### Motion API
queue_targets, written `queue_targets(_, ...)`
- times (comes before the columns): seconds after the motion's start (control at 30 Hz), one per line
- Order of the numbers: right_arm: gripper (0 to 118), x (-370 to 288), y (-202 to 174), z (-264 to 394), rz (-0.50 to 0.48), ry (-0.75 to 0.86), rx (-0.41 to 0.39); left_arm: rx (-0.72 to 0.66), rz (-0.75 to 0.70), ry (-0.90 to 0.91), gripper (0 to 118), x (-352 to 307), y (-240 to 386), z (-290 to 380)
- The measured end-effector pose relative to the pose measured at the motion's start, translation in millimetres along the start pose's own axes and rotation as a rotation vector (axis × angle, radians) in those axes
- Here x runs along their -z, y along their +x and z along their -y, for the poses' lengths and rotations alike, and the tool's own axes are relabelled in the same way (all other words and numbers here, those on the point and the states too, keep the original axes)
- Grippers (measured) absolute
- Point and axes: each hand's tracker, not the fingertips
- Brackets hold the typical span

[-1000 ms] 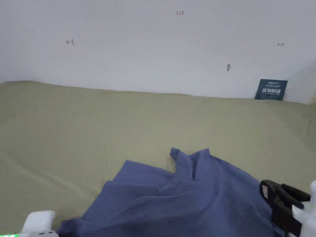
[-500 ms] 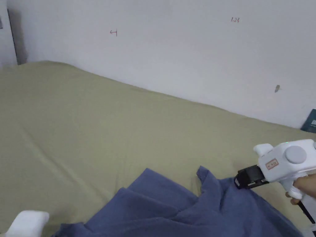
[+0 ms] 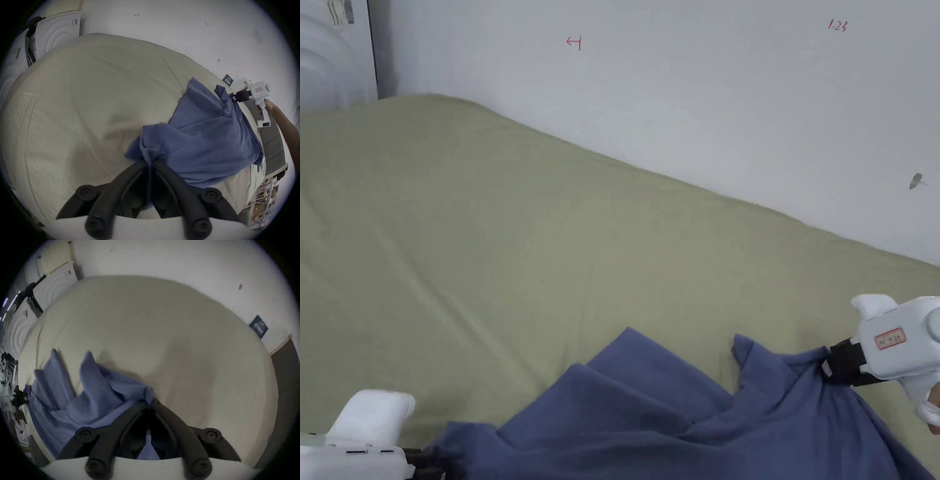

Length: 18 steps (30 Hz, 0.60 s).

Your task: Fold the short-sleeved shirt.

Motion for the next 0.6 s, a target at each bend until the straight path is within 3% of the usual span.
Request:
queue_targets(0.1,2,-49,-6,-1,-0.002,0.131,0.030,0.051,-0.002,0.009,3,-14,8,-9)
queue_targets(0.2,2,-105,-19,0,0.055,0.259,-0.057,0.109,0.006,0.066,3,-37,20,-28)
queue_targets(0.3,2,-160,-22,-5,0.136,0.415,-0.065,0.155,0.047,0.157,3,-63,38,-61)
queue_targets(0.6,2,-286,-4,-53,0.261,0.661,-0.022,0.321,-0.007,0.351,3,-135,86,-192)
